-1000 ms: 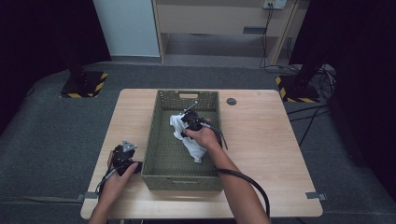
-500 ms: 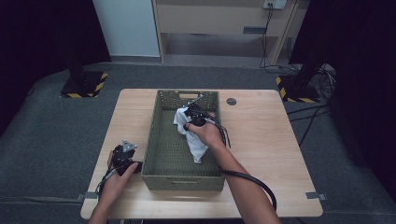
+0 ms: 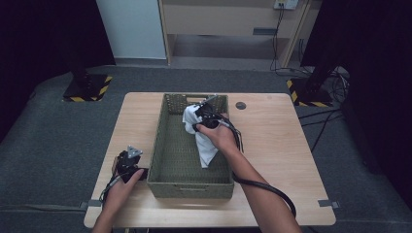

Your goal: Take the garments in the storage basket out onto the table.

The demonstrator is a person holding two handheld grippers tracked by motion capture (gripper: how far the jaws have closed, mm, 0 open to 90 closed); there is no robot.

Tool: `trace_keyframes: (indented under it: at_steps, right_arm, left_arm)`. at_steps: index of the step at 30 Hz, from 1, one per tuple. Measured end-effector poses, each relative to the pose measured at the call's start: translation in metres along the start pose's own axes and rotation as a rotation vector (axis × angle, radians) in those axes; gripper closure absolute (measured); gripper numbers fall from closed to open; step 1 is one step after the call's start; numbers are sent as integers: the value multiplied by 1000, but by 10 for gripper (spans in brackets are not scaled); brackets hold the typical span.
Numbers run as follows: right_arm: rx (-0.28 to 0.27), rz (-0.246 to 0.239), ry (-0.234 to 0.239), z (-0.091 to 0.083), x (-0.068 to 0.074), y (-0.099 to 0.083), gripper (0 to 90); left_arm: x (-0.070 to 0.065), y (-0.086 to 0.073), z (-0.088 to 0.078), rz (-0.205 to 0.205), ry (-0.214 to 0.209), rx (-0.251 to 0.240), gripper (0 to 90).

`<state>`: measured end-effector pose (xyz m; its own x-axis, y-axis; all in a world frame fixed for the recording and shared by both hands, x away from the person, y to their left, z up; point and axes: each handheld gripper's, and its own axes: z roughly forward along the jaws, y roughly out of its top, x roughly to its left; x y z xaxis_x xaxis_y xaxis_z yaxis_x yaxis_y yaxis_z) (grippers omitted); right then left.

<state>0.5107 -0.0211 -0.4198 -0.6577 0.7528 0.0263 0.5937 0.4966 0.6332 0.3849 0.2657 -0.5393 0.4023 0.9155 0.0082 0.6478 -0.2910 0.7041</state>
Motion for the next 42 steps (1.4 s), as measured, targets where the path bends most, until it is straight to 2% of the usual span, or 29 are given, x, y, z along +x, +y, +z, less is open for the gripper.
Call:
trace_keyframes:
  at_steps: [8,17,26,42]
  right_arm:
    - [-47,27,19,-14,-6,5,554]
    - [-69,18,16,-26,-7,7,558]
    - [-119,22,13,-40,-9,10,560]
    - [-196,9,31,-75,-11,14,561]
  left_arm:
    - [0,0,0,1,0,1,0]
    - [0,0,0,1,0,1,0]
    - [0,0,0,1,0,1,0]
    - [0,0,0,1,0,1,0]
